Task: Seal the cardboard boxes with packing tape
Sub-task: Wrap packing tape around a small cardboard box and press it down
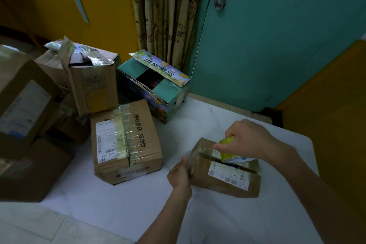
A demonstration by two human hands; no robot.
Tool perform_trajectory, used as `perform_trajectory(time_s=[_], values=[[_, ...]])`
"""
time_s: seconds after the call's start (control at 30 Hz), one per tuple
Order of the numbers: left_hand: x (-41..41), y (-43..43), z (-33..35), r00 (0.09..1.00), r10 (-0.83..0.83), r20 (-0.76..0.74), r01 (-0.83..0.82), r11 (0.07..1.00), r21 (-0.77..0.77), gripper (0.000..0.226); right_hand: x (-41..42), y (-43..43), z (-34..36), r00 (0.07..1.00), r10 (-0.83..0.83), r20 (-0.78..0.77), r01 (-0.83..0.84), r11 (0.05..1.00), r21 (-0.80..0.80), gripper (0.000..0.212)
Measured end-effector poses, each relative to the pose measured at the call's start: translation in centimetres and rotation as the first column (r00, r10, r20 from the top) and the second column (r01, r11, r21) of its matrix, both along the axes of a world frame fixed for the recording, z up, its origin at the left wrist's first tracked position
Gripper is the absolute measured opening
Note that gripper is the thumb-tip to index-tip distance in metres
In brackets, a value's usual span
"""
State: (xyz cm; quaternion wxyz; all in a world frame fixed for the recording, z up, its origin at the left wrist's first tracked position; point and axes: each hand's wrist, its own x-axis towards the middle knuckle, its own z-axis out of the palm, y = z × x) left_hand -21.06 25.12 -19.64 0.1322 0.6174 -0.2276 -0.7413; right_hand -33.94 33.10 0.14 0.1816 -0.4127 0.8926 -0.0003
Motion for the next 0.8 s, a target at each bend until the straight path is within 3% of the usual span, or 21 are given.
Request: perform_trajectory(time_s=[0.23,0.47,0.53,0.63,0.8], values=[[0.4,0.5,-1.2,0.97,-0.236,0.06,0.243,0.955,-0.169,0.028,-0.6,0.4,-0.6,0.999,-0.044,-0.001,0.044,0.999,0.025,0.063],[0.2,-0.7,-1.5,0.833,-0.507,0.222,0.554,0.764,-0.332,0.057,-1.0,0.9,-0.9,0.997,-0.081,0.004,0.081,0.997,-0.003,0.059],[0.0,-0.9,-0.9,0.818,-0.533,0.214,0.575,0.76,-0.303,0.071,-1.0,0.7,-0.8,0.996,-0.084,0.0,0.084,0.996,-0.006,0.058],[-0.4,-0.8,-0.1,0.85,-0.506,0.149,0.514,0.732,-0.447,0.055,-0.9,0.6,-0.6,0.997,-0.077,0.0,0.077,0.997,-0.006,0.059],[-1.8,-0.4,2.2,0.8,-0.597,0.065,0.466,0.548,-0.695,0.043,-0.4,0.0,0.0,0.999,-0.05,-0.012,0.05,0.998,-0.023,0.063]])
